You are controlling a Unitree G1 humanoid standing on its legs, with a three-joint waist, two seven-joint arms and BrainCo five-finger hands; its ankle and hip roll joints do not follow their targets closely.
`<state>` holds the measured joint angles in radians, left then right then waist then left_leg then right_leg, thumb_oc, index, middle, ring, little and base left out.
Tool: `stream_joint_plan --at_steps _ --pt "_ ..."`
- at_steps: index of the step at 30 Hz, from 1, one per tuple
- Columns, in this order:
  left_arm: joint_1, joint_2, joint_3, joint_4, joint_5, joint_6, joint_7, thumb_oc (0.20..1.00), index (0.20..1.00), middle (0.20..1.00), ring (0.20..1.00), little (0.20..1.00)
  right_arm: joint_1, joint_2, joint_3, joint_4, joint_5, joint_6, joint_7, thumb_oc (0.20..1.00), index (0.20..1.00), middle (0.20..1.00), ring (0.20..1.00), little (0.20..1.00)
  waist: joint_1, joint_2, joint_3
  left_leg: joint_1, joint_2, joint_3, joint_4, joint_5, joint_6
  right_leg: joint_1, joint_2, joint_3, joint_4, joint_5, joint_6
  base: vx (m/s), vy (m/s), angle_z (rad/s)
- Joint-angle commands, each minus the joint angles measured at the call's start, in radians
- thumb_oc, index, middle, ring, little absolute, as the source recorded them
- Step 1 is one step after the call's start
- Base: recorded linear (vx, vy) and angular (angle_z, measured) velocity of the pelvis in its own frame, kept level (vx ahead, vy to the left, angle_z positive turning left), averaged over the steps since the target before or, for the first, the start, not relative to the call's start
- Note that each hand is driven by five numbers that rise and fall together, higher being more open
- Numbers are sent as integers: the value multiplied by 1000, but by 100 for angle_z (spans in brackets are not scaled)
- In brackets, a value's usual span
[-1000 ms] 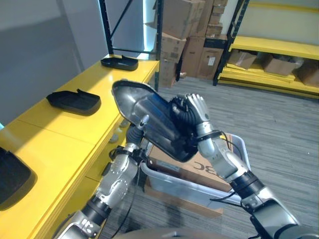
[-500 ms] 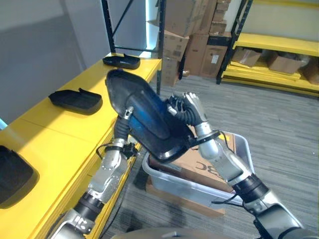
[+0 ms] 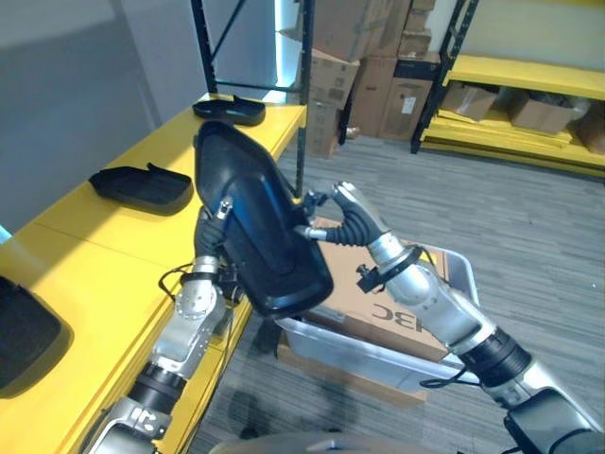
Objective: Move parts from the plastic box to the shelf.
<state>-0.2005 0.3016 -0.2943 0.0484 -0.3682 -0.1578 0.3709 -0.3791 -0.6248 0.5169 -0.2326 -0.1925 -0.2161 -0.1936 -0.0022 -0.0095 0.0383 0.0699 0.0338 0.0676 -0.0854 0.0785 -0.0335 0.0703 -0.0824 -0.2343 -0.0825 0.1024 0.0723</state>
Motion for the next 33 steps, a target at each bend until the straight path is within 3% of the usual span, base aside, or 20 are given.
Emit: stream_joint_plan --at_steps 1,2,8,11,13,14,16,17,22,25,28,31,32,33 --pt "-112 34 -4 -10 157 -42 32 200 200 200 200 200 35 94 -89 -73 91 -65 -32 1000 1000 1000 1000 1000 -2 -67 11 58 -20 -5 0 -152 25 -6 -83 -2 6 -59 105 -52 114 -4" --pt "-93 50 22 -20 251 -36 60 200 200 200 200 200 115 139 -175 -57 101 -74 -84 1000 1000 1000 1000 1000 -13 -71 21 60 -26 2 -2 -159 32 -18 -88 12 14 -53 112 -43 75 -9" --pt "-56 111 68 -98 485 -33 103 200 200 200 200 200 305 220 -318 28 83 -87 -169 1000 1000 1000 1000 1000 -28 -108 37 38 -31 22 -2 -162 43 -69 -86 50 30 -23 124 -84 80 -25" --pt "-51 122 80 -113 508 -36 118 200 200 200 200 200 362 241 -337 85 97 -85 -178 1000 1000 1000 1000 1000 -33 -120 42 34 -25 25 -2 -158 43 -78 -78 61 34 -22 125 -65 -15 -15" --pt "-77 131 80 -115 504 -57 129 200 200 200 200 200 428 242 -341 249 102 -71 -179 1000 1000 1000 1000 1000 -40 -132 60 18 -9 13 -2 -150 44 -96 -57 121 100 -61 126 -141 -81 1" --pt "-115 116 58 -112 471 -72 136 200 200 200 200 200 460 251 -333 376 126 -64 -170 1000 1000 1000 1000 1000 -45 -133 69 -3 -4 -6 -2 -139 47 -103 -37 197 154 -98 126 -129 -63 2" --pt "-116 116 58 -112 471 -73 136 200 200 200 200 200 458 252 -334 378 126 -65 -170 1000 1000 1000 1000 1000 -44 -135 66 -9 -5 -4 -2 -135 47 -110 -37 199 154 -95 126 -71 -53 14" --pt "-163 92 25 -116 429 -91 138 200 200 200 200 200 469 275 -319 540 157 -50 -168 1000 1000 1000 1000 1000 -46 -129 67 -31 1 -24 -2 -122 43 -97 -29 242 179 -121 120 -46 -124 47" --pt "-183 91 2 -185 381 -142 109 200 200 200 200 200 457 338 -277 886 149 -8 -172 1000 1000 1000 1000 1000 -40 -121 49 -53 5 -66 5 -109 20 -38 -35 206 120 -155 93 17 -197 58" --pt "-173 95 16 -233 335 -174 87 200 200 200 200 200 420 376 -233 1074 185 31 -114 1000 1000 1000 1000 1000 -26 -107 48 -50 17 -85 9 -103 1 -4 -17 183 69 -166 76 42 -219 24" --pt "-135 88 33 -283 235 -213 23 200 200 200 200 200 364 411 -180 1270 201 73 -23 1000 1000 1000 1000 1000 7 -72 79 -78 39 -138 36 -78 -28 6 9 134 46 -178 48 -7 -273 20" --pt "-116 89 42 -301 211 -216 5 200 200 200 200 200 358 416 -172 1297 198 78 -11 1000 1000 1000 1000 1000 11 -62 90 -91 43 -154 43 -68 -40 9 16 113 38 -178 42 -44 -162 52" --pt "-89 85 58 -323 179 -217 -24 200 200 200 200 200 344 430 -197 1371 215 98 1 1000 1000 1000 1000 1000 36 -36 121 -129 58 -168 41 -20 -74 7 27 67 26 -186 35 -75 -120 48" --pt "-88 85 59 -326 179 -216 -25 200 200 200 200 200 343 430 -198 1374 215 96 2 1000 1000 1000 1000 1000 33 -35 121 -130 58 -172 40 -18 -75 6 28 63 25 -186 34 -119 -169 40"
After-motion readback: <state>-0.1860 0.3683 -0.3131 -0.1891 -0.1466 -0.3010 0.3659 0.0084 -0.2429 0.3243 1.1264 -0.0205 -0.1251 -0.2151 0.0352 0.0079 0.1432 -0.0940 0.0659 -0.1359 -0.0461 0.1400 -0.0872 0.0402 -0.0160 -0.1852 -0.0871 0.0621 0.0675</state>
